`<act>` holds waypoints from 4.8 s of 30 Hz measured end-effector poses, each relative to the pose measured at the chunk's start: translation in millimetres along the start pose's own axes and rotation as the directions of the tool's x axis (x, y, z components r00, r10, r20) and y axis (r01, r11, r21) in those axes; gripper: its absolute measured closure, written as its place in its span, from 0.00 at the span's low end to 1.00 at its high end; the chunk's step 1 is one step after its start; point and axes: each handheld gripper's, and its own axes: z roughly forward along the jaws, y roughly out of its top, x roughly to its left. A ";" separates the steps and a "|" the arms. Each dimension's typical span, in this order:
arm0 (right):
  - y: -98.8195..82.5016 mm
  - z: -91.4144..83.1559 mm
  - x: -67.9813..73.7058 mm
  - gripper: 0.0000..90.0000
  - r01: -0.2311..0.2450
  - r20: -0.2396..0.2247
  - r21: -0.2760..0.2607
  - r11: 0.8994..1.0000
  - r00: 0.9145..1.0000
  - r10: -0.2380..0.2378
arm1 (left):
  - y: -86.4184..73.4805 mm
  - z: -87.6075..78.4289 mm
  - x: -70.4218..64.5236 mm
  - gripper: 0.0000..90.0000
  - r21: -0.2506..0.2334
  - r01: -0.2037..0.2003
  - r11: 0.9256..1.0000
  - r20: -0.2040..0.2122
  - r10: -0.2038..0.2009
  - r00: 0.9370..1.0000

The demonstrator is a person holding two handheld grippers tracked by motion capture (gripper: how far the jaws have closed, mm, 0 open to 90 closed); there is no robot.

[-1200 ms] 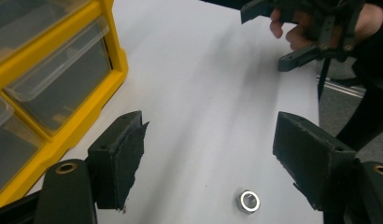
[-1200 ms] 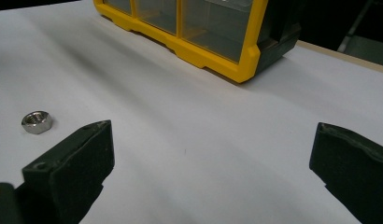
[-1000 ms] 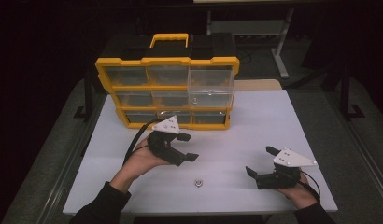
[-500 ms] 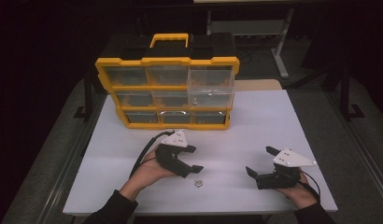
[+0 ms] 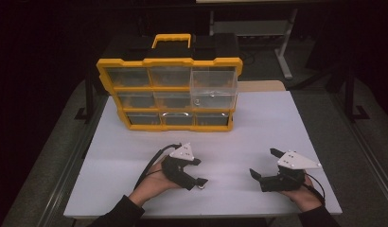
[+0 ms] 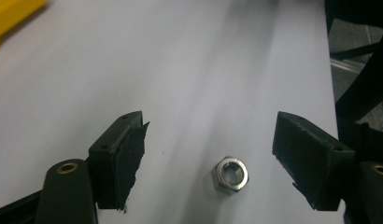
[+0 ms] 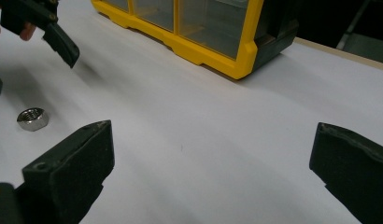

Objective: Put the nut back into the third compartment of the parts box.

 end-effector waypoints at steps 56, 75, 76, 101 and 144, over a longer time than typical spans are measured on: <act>-0.2 1.2 1.0 0.00 0.003 -0.005 0.010 1.000 1.000 -0.003 | -10.3 13.3 -4.5 0.78 0.081 0.071 0.994 0.048 -0.075 0.996; 0.6 0.8 0.8 0.00 0.002 -0.003 0.004 1.000 1.000 -0.002 | 3.3 -5.0 -0.2 0.78 0.042 0.089 0.995 0.090 -0.093 0.992; 0.7 0.7 0.8 0.00 0.005 -0.003 0.003 1.000 1.000 -0.005 | 4.2 -6.5 -0.5 0.78 0.039 0.093 0.995 0.093 -0.096 0.991; 1.1 0.3 1.5 0.00 -0.001 -0.003 0.002 1.000 1.000 0.001 | 29.3 -33.5 5.2 0.78 0.005 0.073 0.997 0.105 -0.073 0.992; 0.9 0.2 1.1 0.00 -0.007 -0.002 0.001 1.000 1.000 0.007 | 126.0 -98.1 12.1 0.78 -0.064 -0.019 0.998 0.138 0.028 0.990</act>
